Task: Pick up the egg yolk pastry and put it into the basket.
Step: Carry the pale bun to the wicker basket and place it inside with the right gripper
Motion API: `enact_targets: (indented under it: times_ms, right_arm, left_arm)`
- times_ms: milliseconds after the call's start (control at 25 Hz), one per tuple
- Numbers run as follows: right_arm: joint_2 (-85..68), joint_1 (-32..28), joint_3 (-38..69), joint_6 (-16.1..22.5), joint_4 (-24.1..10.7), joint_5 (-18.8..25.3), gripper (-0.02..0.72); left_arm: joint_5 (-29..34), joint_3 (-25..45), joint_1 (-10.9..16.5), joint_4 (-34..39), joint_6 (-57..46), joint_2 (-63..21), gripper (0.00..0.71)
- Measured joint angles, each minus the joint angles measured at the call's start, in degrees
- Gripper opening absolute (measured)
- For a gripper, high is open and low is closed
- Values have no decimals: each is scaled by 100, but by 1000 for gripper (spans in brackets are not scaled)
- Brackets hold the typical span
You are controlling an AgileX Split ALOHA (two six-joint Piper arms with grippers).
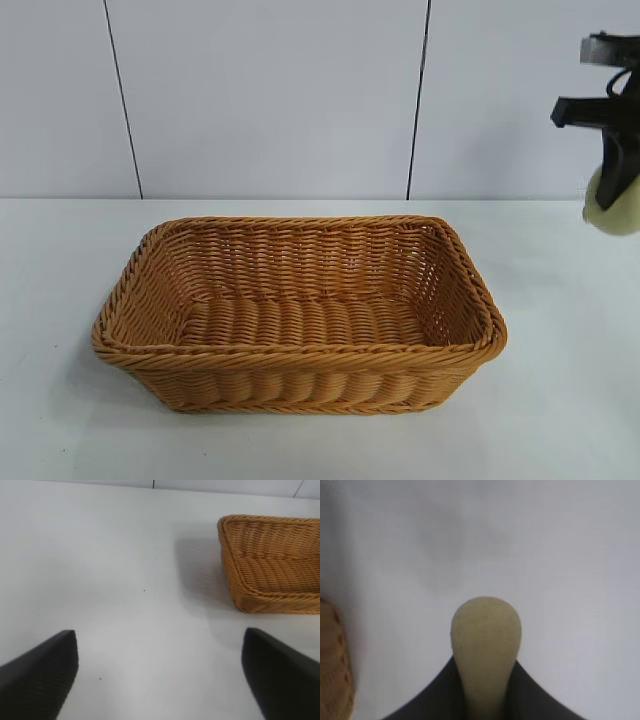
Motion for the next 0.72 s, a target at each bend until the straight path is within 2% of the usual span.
enact_targets:
  times_ms: [200, 400, 560, 720]
  right_arm:
    - [19, 1126, -12, 180, 42, -186, 109]
    - [225, 2051, -22, 372, 78, -646, 109]
    - [640, 2512, -22, 475, 88, -962, 109]
    - [1199, 2694, -26, 513, 82, -1128, 109]
  left_arm:
    - [0, 0, 0, 0, 0, 0, 643]
    - [0, 0, 0, 0, 0, 0, 643]
    - [0, 0, 0, 0, 0, 0, 643]
    - [0, 0, 0, 0, 0, 0, 643]
